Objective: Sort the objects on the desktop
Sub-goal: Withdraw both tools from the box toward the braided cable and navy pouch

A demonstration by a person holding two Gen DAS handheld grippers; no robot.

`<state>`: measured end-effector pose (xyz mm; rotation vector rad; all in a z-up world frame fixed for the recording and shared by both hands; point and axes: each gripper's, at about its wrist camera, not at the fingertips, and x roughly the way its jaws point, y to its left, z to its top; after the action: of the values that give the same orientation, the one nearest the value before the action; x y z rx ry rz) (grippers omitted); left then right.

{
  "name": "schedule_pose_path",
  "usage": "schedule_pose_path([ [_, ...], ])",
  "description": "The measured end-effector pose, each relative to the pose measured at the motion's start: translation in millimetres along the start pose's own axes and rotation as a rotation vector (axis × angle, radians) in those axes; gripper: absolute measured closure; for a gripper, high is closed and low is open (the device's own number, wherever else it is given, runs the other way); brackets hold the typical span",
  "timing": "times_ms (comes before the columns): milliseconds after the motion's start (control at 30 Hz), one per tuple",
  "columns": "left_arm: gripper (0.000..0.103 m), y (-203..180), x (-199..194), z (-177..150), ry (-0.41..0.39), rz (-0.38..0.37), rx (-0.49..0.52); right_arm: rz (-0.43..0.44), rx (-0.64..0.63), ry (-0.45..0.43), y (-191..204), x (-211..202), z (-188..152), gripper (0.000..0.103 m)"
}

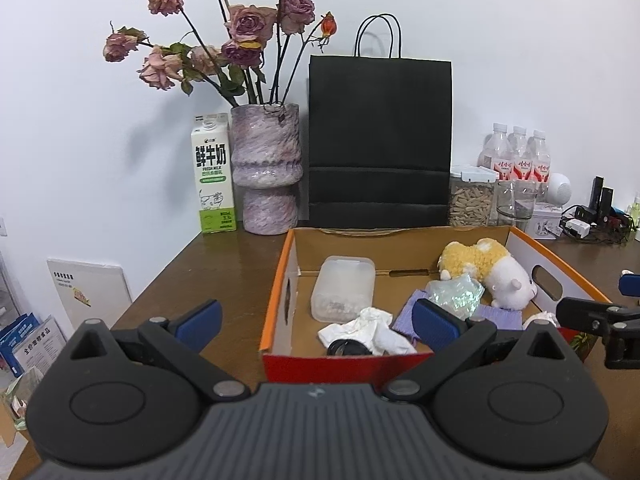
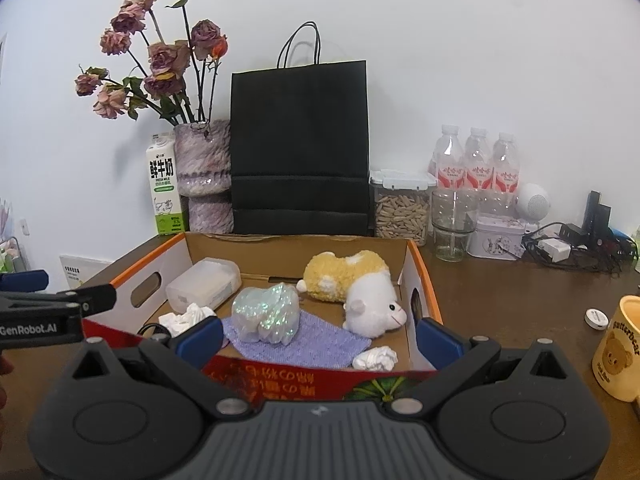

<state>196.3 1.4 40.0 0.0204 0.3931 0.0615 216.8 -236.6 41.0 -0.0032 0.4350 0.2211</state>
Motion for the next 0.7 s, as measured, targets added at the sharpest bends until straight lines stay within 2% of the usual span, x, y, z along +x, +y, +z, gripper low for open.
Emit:
schedule_pose_path([
  [333, 0.000, 19.8, -19.5, -12.7, 0.028, 0.026, 0.018, 0.001, -0.023, 0.040, 1.8, -14.5, -16.0, 0.000],
  [700, 0.000, 34.7, -30.6, -38.8, 0.093, 0.013, 0.025, 0.032, -0.069, 0.122, 11.4, -22.2, -44.1, 0.000],
])
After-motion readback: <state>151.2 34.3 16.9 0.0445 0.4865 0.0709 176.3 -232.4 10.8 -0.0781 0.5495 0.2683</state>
